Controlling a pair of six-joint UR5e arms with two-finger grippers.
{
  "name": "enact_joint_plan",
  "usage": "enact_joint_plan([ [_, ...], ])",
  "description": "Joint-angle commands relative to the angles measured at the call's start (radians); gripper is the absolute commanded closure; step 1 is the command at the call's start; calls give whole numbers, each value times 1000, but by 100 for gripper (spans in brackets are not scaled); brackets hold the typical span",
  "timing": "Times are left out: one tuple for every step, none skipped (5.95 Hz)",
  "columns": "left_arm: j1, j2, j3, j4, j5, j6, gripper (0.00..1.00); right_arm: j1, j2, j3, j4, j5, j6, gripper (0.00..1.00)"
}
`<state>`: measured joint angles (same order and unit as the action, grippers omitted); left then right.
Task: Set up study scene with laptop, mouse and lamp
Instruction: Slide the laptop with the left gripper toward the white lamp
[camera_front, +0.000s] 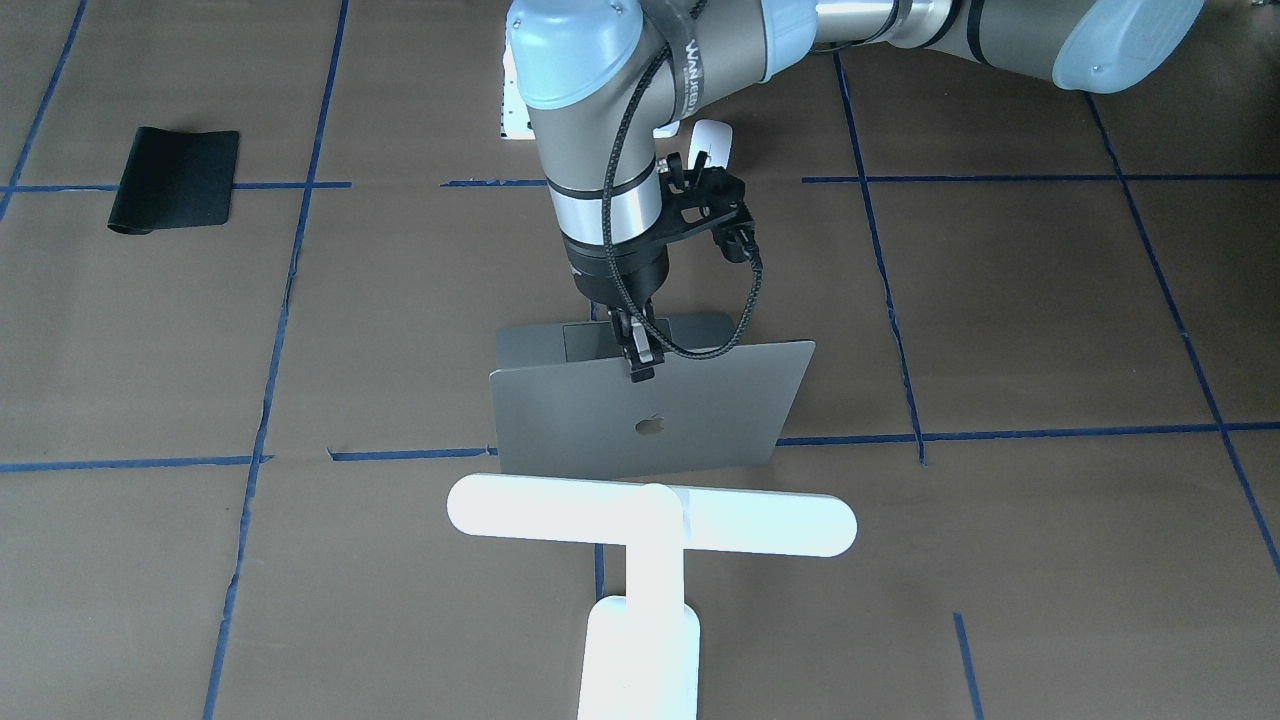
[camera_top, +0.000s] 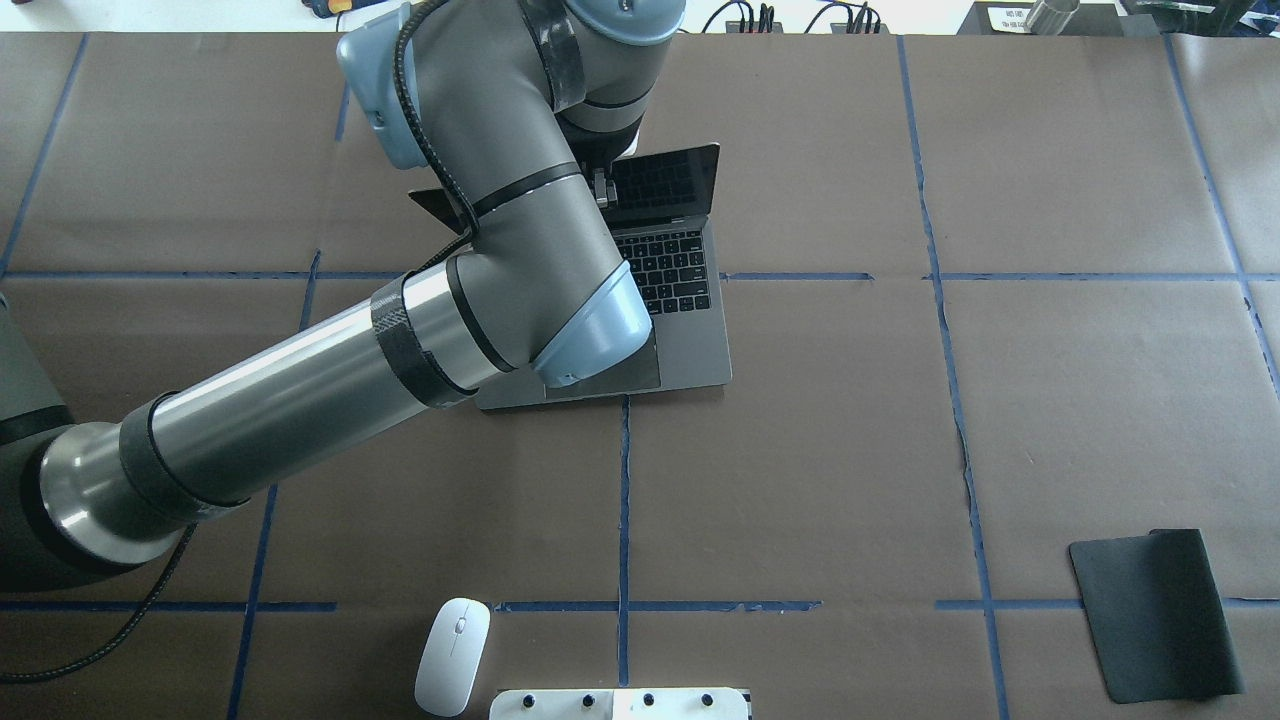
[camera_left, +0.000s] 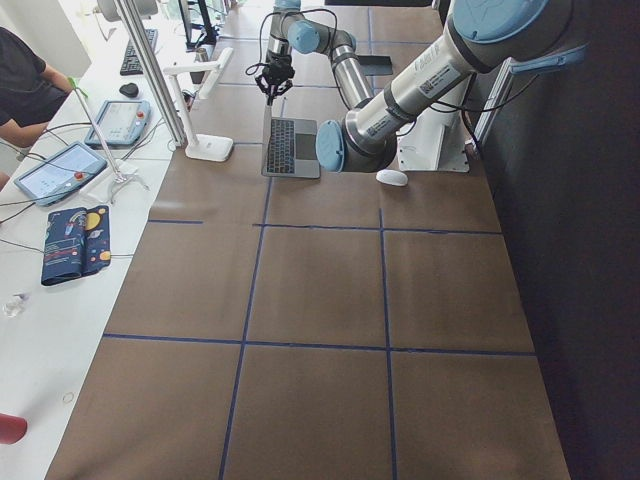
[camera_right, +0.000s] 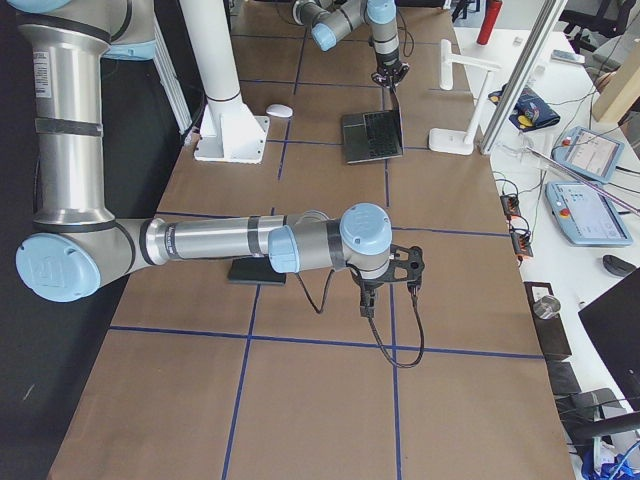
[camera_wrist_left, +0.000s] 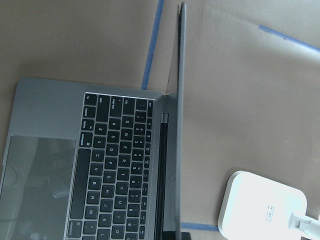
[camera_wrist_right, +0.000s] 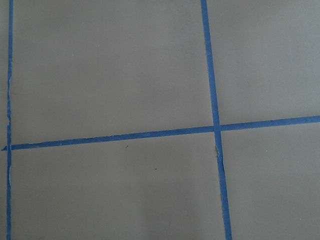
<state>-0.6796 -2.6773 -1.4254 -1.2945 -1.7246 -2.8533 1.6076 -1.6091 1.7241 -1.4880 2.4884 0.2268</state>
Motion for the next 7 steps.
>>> enact_joint_plan([
  [17, -6, 16, -12, 0, -11, 100, 0, -2, 0, 0, 0, 2, 0],
  [17, -10, 17, -22, 0, -11, 100, 0, -2, 0, 0, 0, 0, 0],
  [18, -7, 28, -47, 0, -14, 98, 0, 1, 0, 0, -2, 2, 0],
  [18, -7, 33, -67, 0, -12, 44, 0, 1, 0, 0, -3, 2, 0],
  [18, -6, 31, -66, 0, 1, 0, 0, 1, 0, 0, -3, 0, 0],
  [17, -4, 26, -65, -1, 3, 0, 0, 1, -1, 0, -2, 2, 0],
  [15, 1, 10, -57, -1, 3, 0, 0, 1, -1, -1, 1, 2, 0],
])
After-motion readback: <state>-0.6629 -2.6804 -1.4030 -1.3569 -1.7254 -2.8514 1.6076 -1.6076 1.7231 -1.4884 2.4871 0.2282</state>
